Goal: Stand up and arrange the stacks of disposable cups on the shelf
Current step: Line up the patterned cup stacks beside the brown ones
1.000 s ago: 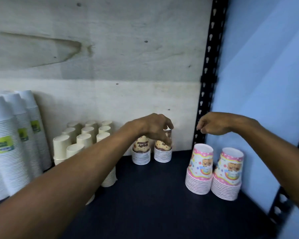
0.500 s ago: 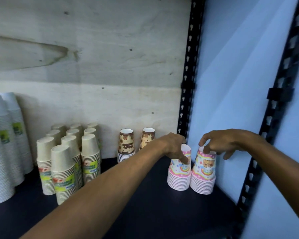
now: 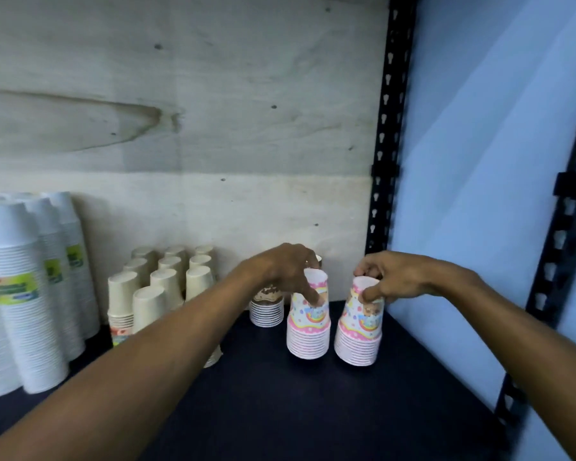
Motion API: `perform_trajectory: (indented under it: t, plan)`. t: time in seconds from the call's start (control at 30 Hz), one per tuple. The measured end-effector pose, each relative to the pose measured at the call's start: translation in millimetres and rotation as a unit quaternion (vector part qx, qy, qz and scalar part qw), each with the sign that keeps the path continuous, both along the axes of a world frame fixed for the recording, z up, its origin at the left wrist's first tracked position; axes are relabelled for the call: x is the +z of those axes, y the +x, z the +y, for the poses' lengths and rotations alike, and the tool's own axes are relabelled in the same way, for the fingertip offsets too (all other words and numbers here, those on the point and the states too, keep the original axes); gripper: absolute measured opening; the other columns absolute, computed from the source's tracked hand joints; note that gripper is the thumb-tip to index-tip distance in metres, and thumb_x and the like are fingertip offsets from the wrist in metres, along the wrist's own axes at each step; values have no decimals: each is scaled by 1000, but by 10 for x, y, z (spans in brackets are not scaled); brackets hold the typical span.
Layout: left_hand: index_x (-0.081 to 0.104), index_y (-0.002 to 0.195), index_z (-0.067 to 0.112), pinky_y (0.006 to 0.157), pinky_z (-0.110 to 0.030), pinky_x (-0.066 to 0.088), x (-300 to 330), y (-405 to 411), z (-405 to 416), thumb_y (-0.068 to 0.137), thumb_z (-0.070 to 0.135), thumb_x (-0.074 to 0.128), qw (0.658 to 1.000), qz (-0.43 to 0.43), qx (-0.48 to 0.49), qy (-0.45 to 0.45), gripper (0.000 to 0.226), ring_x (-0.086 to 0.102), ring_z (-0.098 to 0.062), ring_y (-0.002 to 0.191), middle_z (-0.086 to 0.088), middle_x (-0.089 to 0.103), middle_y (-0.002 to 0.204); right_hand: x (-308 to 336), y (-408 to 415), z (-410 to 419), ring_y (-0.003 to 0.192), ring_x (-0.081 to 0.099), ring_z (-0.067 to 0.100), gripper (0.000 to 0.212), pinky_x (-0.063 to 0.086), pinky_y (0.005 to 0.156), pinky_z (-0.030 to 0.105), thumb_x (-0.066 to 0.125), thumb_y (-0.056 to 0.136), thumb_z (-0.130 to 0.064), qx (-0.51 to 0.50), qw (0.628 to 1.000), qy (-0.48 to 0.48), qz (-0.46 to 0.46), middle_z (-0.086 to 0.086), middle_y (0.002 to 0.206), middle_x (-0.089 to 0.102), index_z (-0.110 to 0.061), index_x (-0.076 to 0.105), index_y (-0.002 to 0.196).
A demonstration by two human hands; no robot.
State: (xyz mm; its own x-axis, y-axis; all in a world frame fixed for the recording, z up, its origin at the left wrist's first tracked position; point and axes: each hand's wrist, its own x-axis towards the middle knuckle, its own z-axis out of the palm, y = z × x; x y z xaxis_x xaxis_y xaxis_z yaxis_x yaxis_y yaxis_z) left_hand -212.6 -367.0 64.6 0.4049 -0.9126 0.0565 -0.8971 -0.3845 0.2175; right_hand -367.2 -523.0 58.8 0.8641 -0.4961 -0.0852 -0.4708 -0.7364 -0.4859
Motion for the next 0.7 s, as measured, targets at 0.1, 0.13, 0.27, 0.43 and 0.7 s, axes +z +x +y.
perform_trajectory:
  t: [0.1, 0.13, 0.27, 0.43, 0.7]
  plan:
    - [57, 127, 24, 86, -27, 47, -5, 205, 118, 69, 44, 85, 999, -6, 31, 2, 68, 55, -19, 116, 2, 56, 133, 13, 206, 98, 103, 67, 23, 46, 57, 88, 36, 77, 82, -20, 34, 998, -46, -6, 3, 117, 66, -21, 56, 122]
    - [57, 127, 24, 86, -27, 46, -19, 261, 143, 69, 45, 85, 999, -7, 38, 7, 68, 55, -19, 117, 2, 56, 133, 9, 268, 114, 102, 66, 21, 46, 56, 89, 35, 77, 81, -23, 40, 997, -62, -5, 1, 116, 66, -23, 56, 122]
    - [57, 128, 24, 93, -31, 48, -79, 434, 182, 68, 49, 84, 998, -18, 51, 27, 71, 54, -20, 119, 2, 55, 136, -52, 483, 126, 103, 64, 19, 50, 54, 89, 32, 79, 79, -25, 53, 996, -71, -17, 0, 121, 64, -25, 57, 125]
    - [55, 130, 24, 93, -32, 47, -139, 549, 144, 69, 50, 83, 998, -19, 48, 31, 72, 53, -20, 120, 1, 54, 137, -93, 672, 115, 100, 57, 13, 58, 42, 70, 12, 75, 83, -22, 77, 994, -76, -31, -2, 132, 58, -18, 52, 136]
    - [58, 126, 25, 93, -32, 47, -245, 667, 137, 71, 49, 82, 999, -18, 42, 25, 65, 54, -20, 116, 4, 58, 132, -163, 834, 17, 115, 58, 16, 60, 49, 99, 29, 76, 80, -20, 93, 993, -60, -34, 0, 139, 57, -20, 53, 136]
